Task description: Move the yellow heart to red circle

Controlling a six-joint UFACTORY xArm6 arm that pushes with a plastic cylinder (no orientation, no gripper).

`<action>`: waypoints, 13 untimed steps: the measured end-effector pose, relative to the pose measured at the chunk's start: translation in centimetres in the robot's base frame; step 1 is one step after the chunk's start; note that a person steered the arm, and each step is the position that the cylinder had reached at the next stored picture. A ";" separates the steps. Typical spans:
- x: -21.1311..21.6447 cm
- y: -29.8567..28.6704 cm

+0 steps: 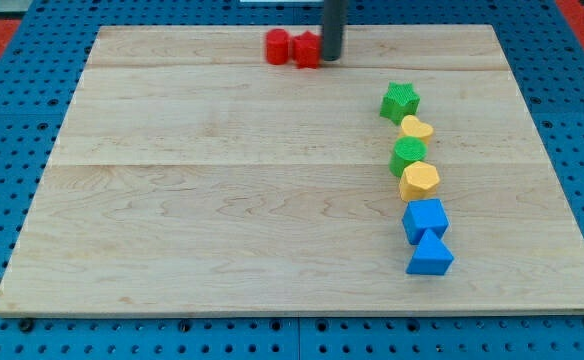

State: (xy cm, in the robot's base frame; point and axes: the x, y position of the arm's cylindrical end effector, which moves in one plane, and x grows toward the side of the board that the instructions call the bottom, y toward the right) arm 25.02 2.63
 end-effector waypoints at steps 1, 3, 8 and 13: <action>1.4 1.5; 10.4 20.9; 14.6 -3.2; 8.6 -3.3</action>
State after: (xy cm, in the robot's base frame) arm 33.61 -0.70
